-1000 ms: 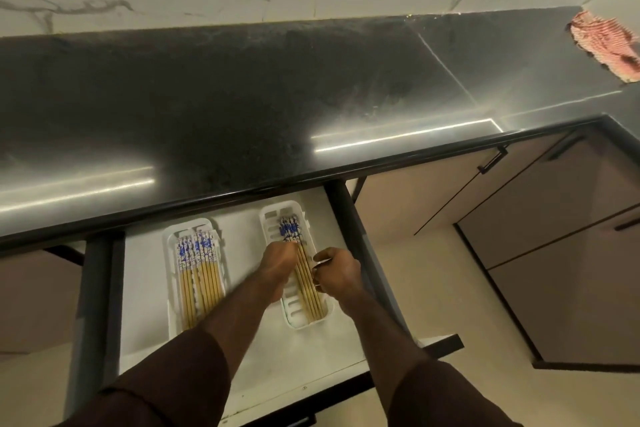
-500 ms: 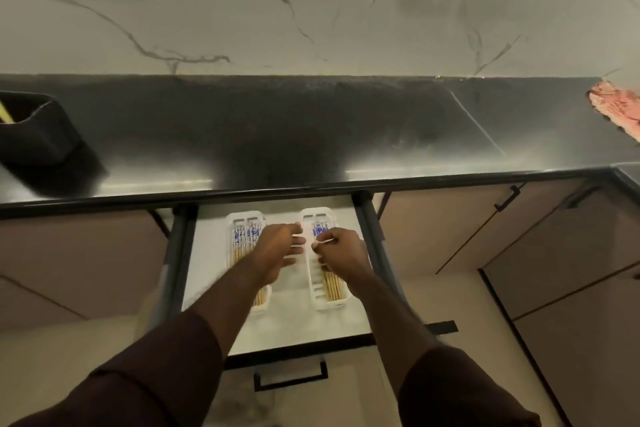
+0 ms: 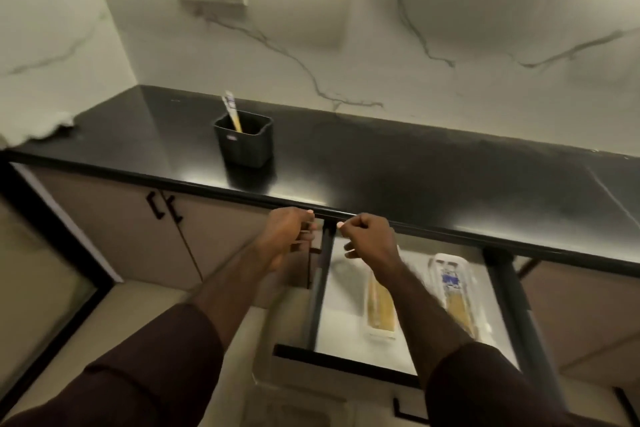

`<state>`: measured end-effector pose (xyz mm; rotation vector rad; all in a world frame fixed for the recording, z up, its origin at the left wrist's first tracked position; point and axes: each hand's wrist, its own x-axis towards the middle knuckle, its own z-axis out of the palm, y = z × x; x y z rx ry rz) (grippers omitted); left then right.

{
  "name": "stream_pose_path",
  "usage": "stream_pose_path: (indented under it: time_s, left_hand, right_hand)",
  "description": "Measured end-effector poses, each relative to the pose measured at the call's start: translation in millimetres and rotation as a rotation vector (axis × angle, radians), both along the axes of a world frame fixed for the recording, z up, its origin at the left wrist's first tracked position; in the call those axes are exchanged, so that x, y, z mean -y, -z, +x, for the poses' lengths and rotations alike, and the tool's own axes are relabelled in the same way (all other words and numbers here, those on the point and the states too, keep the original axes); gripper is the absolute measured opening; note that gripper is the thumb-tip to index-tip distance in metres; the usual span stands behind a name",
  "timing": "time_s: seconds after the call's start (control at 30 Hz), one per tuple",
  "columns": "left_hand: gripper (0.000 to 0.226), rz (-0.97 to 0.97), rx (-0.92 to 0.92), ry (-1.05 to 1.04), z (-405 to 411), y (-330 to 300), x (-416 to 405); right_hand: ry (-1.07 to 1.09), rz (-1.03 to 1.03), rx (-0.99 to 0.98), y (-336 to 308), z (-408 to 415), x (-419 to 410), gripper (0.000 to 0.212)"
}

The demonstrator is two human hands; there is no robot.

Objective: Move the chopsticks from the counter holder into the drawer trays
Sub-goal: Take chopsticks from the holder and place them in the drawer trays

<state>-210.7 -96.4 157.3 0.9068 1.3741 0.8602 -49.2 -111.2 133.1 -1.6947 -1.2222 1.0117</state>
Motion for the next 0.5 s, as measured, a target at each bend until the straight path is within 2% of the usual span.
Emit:
stream_pose_path:
  time_s: [0.27,0.4,0.5]
  left_hand:
    - [0.018,0.085,-0.015,-0.067,-185.0,-29.9,-54.7]
    - [0.021,0.128,0.004,-0.062,-221.1,-39.1,-88.1]
    - [0.015,0.149,0.05,-0.105,-229.4,-38.8,-111.8]
  right_hand:
    - [-0.074,0.092,-0.021,-18.5,-158.6,-50.1,0.009]
    - [-0.13,0.121,0.013,-29.9,-199.0,-78.2,0.01]
    - [-0.124,0.138,0.015,-36.6,-215.5,-104.5,0.01]
